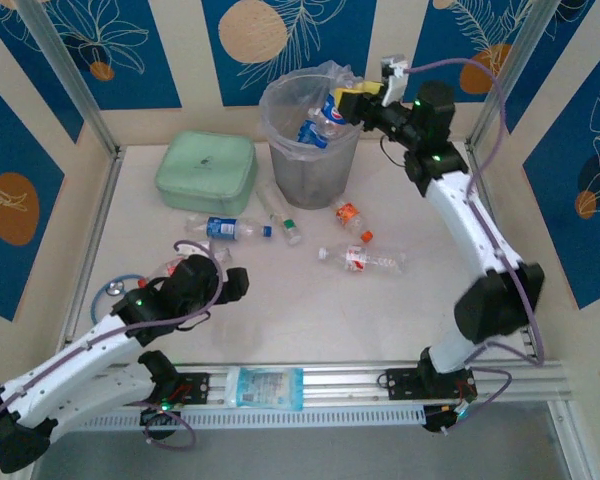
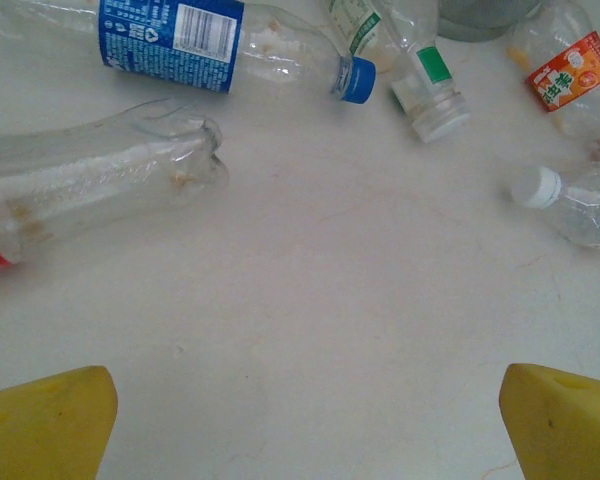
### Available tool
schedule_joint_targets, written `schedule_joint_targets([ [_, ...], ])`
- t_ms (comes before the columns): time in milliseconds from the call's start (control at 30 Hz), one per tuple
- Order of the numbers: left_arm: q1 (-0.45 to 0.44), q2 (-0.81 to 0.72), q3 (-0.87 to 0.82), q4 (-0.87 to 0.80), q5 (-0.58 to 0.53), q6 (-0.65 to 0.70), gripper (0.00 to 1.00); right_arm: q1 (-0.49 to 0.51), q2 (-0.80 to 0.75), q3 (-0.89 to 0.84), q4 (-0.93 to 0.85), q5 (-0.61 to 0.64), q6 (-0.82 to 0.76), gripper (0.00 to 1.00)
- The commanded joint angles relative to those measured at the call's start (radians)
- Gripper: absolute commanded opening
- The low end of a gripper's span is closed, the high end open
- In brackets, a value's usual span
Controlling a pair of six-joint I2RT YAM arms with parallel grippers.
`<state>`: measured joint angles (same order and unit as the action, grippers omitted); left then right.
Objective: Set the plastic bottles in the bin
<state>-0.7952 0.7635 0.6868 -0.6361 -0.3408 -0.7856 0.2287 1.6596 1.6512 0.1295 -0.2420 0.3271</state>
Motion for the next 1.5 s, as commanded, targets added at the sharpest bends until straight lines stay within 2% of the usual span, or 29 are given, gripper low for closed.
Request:
schedule_joint_targets([
  [0,0.014,0.003,0.005,-0.066,0.023,-0.021,0.97,0.009,0.129,0.131,0.073,0.042,0.035,0.0],
  [133,0.015,0.036,0.026,-0.105,0.042,-0.02,0.98,0.03,0.314,0.324,-0.025,0.016,0.015,0.0],
  [300,0.017,0.04,0.019,-0.061,0.054,-0.024,0.98,0.061,0.498,0.517,-0.125,0.021,-0.01,0.0],
  [467,0.016,0.045,0.028,-0.054,0.053,-0.024,0.97,0.092,0.643,0.638,-0.165,0.069,-0.037,0.02],
  [600,0.018,0.042,0.031,-0.063,0.051,-0.026,0.97,0.11,0.744,0.744,-0.212,0.084,-0.041,0.18],
  [667,0.018,0.04,0.033,-0.067,0.053,-0.026,0.97,0.116,0.792,0.816,-0.272,0.083,-0.043,0.32],
  [733,0.018,0.041,0.037,-0.072,0.06,-0.023,0.98,0.119,0.826,0.885,-0.342,0.08,-0.057,0.52],
  [833,0.018,0.043,0.038,-0.08,0.058,-0.02,0.98,0.116,0.819,0.913,-0.392,0.093,-0.074,0.69],
  [1100,0.019,0.066,0.036,-0.056,0.066,-0.017,0.99,0.109,0.72,0.935,-0.478,0.119,-0.157,0.92],
  [1233,0.018,0.073,0.034,-0.058,0.072,-0.017,0.99,0.099,0.645,0.939,-0.546,0.118,-0.186,0.99],
  [1467,0.018,0.091,0.049,-0.093,0.059,-0.015,1.0,0.047,0.466,0.818,-0.568,0.044,-0.159,0.99],
])
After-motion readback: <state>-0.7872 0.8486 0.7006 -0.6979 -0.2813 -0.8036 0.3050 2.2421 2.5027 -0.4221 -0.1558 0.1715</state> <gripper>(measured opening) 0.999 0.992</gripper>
